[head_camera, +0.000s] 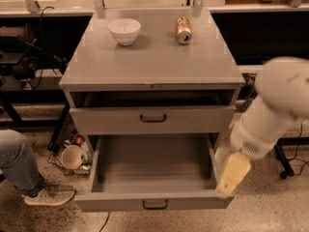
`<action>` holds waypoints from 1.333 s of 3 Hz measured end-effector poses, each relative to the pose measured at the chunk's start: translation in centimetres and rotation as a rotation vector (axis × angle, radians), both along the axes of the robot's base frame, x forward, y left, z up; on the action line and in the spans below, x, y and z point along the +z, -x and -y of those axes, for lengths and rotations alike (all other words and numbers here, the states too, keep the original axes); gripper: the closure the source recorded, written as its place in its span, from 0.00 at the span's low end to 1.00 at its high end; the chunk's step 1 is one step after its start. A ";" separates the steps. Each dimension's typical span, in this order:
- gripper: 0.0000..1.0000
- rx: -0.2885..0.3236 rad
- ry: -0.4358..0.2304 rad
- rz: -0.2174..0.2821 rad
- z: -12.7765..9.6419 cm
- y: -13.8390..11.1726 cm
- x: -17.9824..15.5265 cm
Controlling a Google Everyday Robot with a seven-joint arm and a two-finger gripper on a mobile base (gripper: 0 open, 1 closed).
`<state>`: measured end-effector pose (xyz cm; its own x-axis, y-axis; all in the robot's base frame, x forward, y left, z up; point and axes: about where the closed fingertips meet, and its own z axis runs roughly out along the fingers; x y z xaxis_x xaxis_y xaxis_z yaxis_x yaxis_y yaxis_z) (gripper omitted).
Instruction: Close middle drawer
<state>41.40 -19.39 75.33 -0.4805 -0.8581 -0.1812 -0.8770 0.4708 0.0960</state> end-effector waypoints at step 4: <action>0.95 -0.125 -0.076 -0.223 -2.6 8.7 -18.4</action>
Offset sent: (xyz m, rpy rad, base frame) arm -0.1111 0.0377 -0.2565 0.1012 0.2819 -0.1643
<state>32.72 -16.74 56.96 -0.6171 -0.7776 -0.1203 -0.7657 0.5582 0.3196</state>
